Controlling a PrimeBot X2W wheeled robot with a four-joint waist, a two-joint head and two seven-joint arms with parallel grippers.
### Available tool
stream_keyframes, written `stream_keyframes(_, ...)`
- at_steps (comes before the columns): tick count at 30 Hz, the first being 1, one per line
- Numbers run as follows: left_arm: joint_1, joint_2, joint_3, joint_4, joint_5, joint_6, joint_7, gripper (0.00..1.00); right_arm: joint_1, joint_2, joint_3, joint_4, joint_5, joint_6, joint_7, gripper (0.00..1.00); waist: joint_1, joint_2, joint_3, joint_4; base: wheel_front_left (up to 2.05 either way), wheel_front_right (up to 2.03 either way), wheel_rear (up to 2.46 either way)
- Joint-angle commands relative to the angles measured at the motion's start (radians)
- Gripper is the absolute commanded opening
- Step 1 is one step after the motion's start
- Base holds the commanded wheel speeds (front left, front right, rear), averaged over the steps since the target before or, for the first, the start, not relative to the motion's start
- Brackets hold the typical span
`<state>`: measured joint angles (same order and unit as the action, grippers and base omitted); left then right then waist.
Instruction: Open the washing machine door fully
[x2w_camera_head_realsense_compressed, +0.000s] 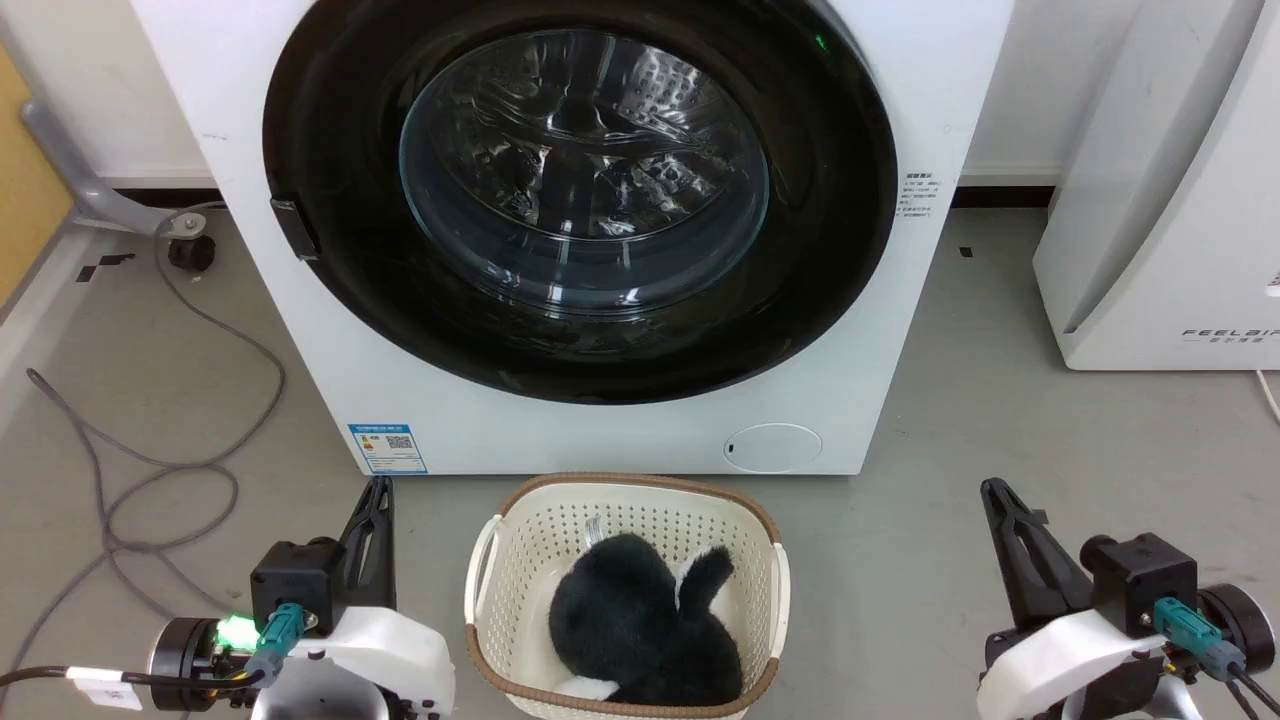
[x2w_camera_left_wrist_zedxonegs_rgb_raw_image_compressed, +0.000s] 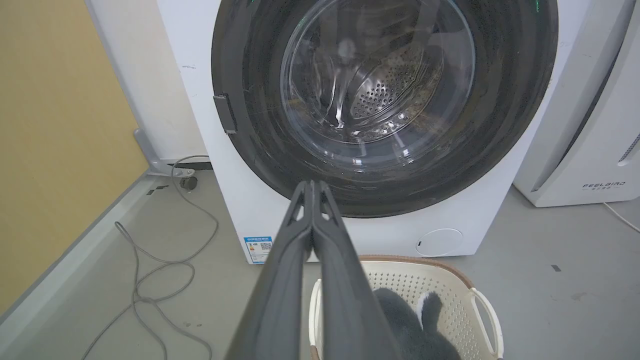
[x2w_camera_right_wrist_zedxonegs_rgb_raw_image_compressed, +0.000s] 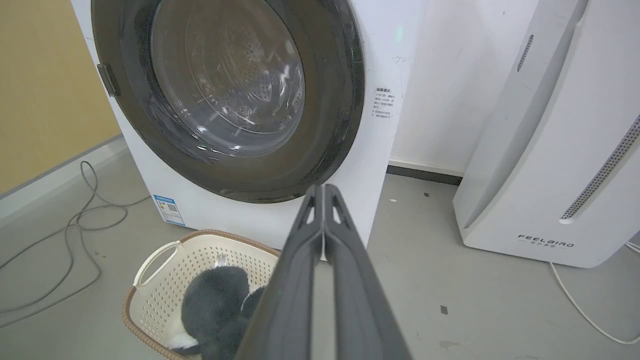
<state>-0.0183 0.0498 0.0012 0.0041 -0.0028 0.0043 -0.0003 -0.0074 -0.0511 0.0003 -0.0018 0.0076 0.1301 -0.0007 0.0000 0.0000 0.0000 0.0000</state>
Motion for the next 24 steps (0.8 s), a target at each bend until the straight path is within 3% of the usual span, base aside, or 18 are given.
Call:
stream_keyframes(1, 0.018, 0.000, -0.001, -0.004, 0.003, -0.004, 0.000, 0.00, 0.007, 0.001, 0.000, 0.002, -0.008, 0.001, 0.001, 0.00, 0.0000, 0.0000, 0.000, 0.000, 0.00, 0.00, 0.00)
stream_keyframes(5, 0.018, 0.000, -0.001, -0.004, 0.003, -0.004, 0.000, 0.00, 0.007, 0.001, 0.000, 0.002, -0.008, 0.001, 0.001, 0.00, 0.0000, 0.0000, 0.000, 0.000, 0.00, 0.00, 0.00)
stream_keyframes(6, 0.000, 0.000, 0.000, 0.000, 0.000, 0.000, 0.000, 1.00, 0.000, 0.000, 0.000, 0.000, 0.000, 0.000, 0.000, 1.00, 0.0000, 0.0000, 0.000, 0.000, 0.00, 0.00, 0.00)
stream_keyframes(22, -0.005, 0.000, -0.008, 0.005, -0.010, 0.018, -0.026, 1.00, -0.006, 0.000, -0.015, -0.006, 0.054, 0.000, -0.026, 1.00, 0.0000, 0.0000, 0.004, 0.001, 0.00, 0.00, 0.00)
stream_keyframes(23, -0.005, 0.000, -0.009, 0.005, -0.010, 0.019, -0.028, 1.00, -0.007, 0.000, -0.017, -0.008, 0.059, 0.000, -0.028, 0.27, 0.0000, 0.0000, 0.004, 0.001, 0.00, 0.00, 0.00)
stream_keyframes(24, -0.005, 0.000, -0.009, 0.005, -0.011, 0.020, -0.030, 1.00, -0.007, 0.000, -0.018, -0.008, 0.065, 0.000, -0.030, 0.00, 0.0000, 0.0000, 0.004, 0.001, 0.00, 0.00, 0.00)
